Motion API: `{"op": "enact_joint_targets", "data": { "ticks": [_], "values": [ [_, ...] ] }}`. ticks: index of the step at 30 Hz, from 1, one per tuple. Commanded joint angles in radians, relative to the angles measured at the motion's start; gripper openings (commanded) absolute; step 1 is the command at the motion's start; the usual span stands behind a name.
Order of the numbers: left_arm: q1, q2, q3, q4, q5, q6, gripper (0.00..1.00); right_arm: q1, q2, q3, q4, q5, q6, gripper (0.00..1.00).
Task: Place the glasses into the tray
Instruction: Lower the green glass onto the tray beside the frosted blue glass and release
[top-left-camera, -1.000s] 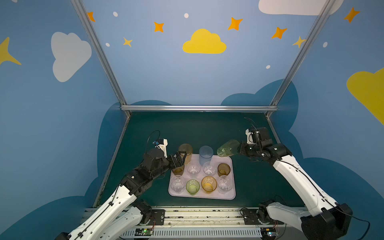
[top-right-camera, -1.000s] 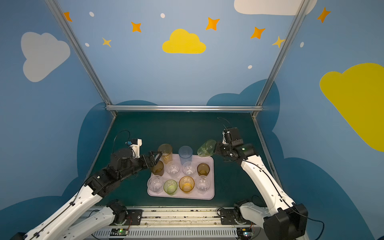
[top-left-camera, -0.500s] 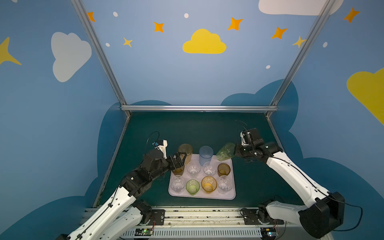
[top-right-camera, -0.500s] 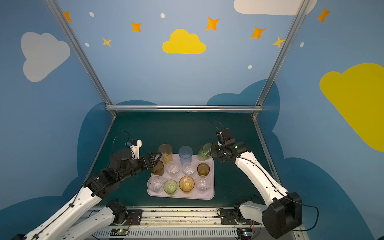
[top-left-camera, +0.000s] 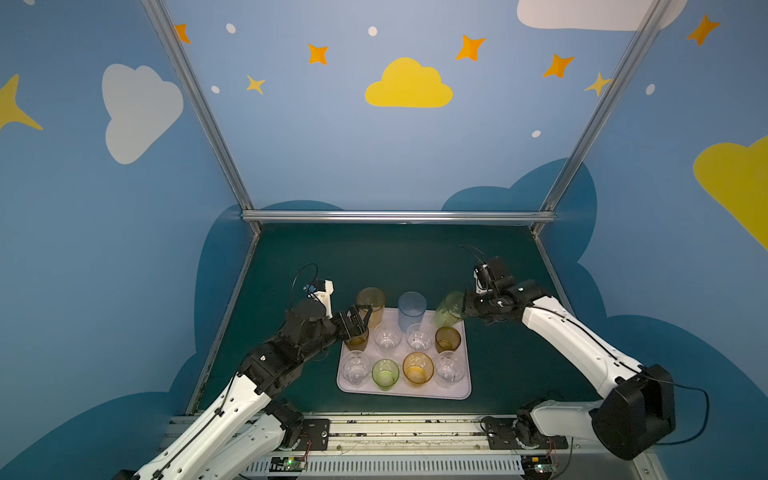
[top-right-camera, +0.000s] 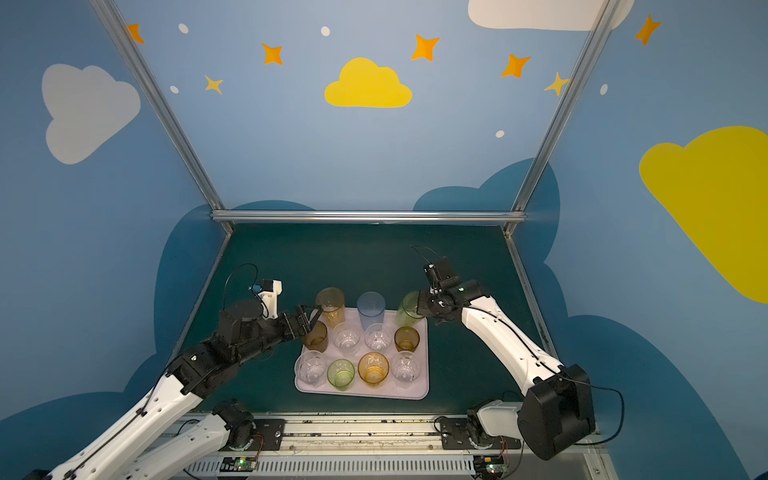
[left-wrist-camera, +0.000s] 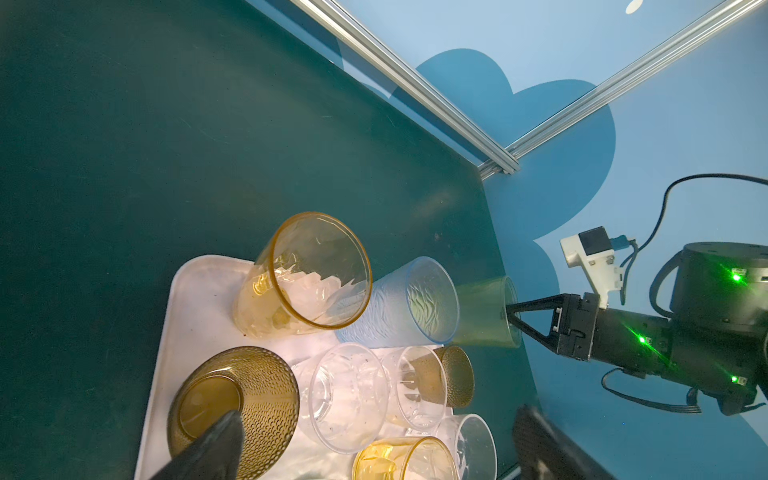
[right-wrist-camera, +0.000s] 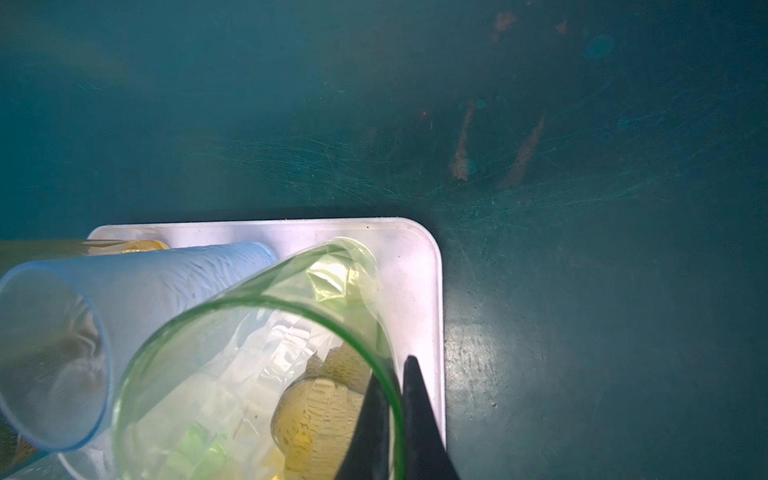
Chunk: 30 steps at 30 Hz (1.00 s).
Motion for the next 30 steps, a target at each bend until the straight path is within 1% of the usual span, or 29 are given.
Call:
{"op": "enact_joint_targets", "data": {
  "ticks": [1,4,10,16,19,22,24,26,28,30],
  "values": [
    [0.003,-0.003,0.003,-0.006,-0.015,0.016,1.0,0.014,0.019,0.05,-0.027,0.035,-0.009,0.0],
    [0.003,-0.002,0.005,-0.01,-0.017,0.017,1.0,0.018,0.038,0.065,-0.044,0.056,-0.016,0.0],
    [0.004,-0.004,0.006,-0.014,-0.025,0.022,1.0,0.024,0.07,0.079,-0.038,0.045,-0.018,0.0],
    [0.004,-0.009,0.008,-0.026,-0.032,0.031,1.0,0.028,0.1,0.079,-0.024,0.038,-0.015,0.08],
    [0.004,-0.015,0.007,-0.032,-0.042,0.037,1.0,0.028,0.113,0.073,-0.008,0.017,-0.012,0.1],
    [0.005,-0.015,0.007,-0.028,-0.041,0.04,1.0,0.028,0.114,0.075,0.003,0.001,-0.005,0.21],
    [0.006,-0.012,0.008,-0.025,-0.04,0.042,1.0,0.028,0.104,0.077,0.006,-0.002,0.0,0.33],
    [0.004,-0.01,0.011,-0.025,-0.04,0.048,1.0,0.028,0.09,0.077,0.011,-0.004,0.002,0.43],
    [0.005,-0.009,0.011,-0.024,-0.045,0.053,1.0,0.027,0.073,0.078,0.013,0.007,0.004,0.56],
    [0.004,-0.007,0.014,-0.026,-0.057,0.063,1.0,0.025,0.062,0.084,0.011,0.021,0.003,0.58]
  ]
}}
